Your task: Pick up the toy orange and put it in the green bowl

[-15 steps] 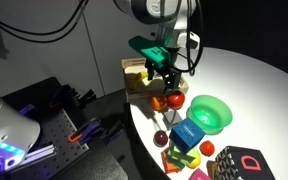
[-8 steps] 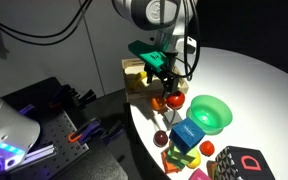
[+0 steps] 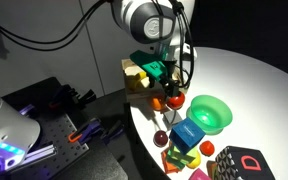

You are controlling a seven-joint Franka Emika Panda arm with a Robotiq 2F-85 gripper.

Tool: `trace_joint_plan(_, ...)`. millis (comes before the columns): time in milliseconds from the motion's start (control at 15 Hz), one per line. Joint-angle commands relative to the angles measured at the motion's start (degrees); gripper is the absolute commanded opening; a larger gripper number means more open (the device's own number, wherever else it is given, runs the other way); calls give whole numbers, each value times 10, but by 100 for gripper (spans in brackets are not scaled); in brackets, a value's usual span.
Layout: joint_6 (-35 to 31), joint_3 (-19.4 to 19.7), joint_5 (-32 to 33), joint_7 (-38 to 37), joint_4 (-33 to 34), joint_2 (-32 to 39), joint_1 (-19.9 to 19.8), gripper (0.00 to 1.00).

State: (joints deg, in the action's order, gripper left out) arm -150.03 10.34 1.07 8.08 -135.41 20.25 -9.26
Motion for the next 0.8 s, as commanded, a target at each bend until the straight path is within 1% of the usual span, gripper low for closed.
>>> trace_joint_plan(0,-24,-7,-1,-13,2,15,-8,100)
trace_joint_plan(400,-54,-10,-1,-11,1,35,-9,100)
trace_joint_plan(733,-65,-12,-1,-12,3,46,-8,100)
